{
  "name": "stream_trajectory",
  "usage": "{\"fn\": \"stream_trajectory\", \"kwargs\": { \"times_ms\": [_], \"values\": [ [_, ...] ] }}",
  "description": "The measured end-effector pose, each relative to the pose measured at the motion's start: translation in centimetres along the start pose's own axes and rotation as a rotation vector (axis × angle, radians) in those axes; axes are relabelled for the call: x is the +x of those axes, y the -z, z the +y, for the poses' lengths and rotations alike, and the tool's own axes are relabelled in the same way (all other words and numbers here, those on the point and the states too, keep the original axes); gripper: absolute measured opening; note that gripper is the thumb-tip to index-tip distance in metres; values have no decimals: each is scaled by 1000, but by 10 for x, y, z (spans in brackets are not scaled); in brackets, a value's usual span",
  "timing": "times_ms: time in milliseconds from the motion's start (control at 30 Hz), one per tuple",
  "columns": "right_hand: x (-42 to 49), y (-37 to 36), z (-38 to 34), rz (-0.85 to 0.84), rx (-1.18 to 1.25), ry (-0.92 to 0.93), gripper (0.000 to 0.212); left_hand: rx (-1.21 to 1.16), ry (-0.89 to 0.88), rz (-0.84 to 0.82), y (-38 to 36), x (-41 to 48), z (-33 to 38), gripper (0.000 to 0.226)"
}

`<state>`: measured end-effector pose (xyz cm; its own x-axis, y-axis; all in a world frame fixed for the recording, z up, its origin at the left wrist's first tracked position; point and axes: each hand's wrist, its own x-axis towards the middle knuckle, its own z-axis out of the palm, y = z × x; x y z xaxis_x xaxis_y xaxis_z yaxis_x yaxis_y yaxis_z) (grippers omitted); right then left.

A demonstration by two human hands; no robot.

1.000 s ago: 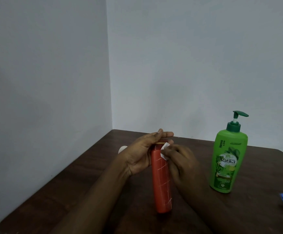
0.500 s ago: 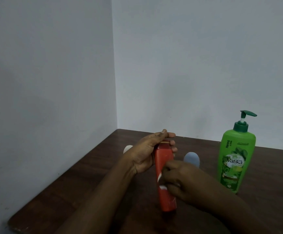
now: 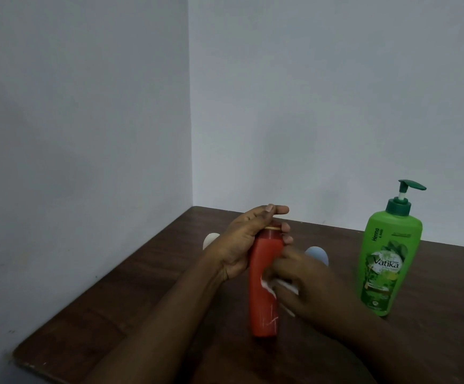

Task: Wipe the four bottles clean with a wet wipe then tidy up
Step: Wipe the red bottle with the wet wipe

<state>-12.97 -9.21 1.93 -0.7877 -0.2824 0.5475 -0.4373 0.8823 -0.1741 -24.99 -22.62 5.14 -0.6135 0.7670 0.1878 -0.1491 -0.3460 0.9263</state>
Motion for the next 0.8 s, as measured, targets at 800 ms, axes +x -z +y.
{"fn": "stream_trajectory", "kwargs": {
  "times_ms": [800],
  "values": [
    [-5,-10,-7,56,-248,205,26,-53,67,-7,-6,-1,-7,55]
  ]
}}
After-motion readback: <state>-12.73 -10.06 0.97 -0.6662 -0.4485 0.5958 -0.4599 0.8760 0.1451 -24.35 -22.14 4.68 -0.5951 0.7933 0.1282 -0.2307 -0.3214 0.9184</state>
